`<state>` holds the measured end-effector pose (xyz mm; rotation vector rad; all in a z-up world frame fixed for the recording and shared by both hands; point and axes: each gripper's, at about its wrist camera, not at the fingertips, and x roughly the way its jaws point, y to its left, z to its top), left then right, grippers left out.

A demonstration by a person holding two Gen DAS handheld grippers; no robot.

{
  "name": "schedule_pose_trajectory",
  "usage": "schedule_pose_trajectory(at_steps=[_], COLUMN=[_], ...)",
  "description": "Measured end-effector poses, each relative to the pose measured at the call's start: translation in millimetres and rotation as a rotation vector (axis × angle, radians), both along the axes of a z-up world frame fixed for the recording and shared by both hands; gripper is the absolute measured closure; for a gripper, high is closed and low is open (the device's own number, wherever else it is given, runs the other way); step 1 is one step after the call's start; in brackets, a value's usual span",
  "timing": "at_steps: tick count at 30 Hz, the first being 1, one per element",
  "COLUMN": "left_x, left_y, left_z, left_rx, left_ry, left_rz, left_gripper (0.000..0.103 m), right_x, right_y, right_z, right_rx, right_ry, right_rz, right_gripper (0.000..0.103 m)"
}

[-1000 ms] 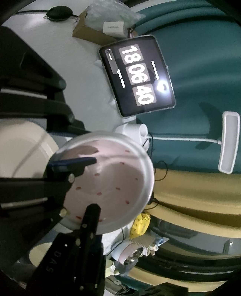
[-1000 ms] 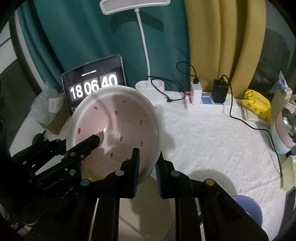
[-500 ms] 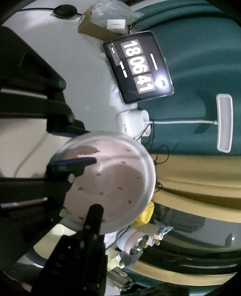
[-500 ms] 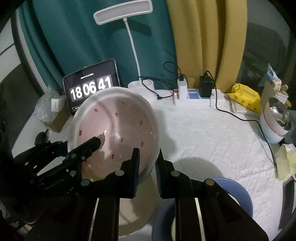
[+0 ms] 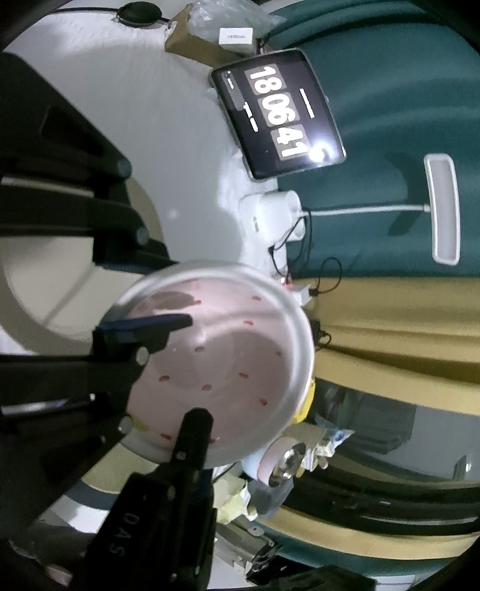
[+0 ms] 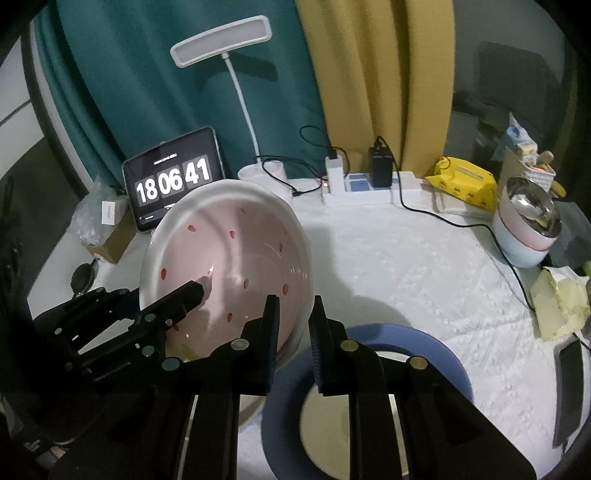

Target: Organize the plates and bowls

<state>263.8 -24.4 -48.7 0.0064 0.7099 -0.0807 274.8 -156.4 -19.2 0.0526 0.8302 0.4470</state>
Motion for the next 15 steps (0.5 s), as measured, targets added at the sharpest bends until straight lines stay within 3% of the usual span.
schedule_pose_trajectory(at_steps=[15], left_x=[-9.0], left_y=[-48.9], left_z=[-6.1], left_rx=[0.009], left_ry=[0.023], left_rz=[-0.061], left_gripper=[0.083], right_x=[-19.2], right_y=[-50.7], right_z=[-6.5], right_rx=[0.023], right_ry=[0.005], right_rz=[-0.063], right_gripper=[0.086])
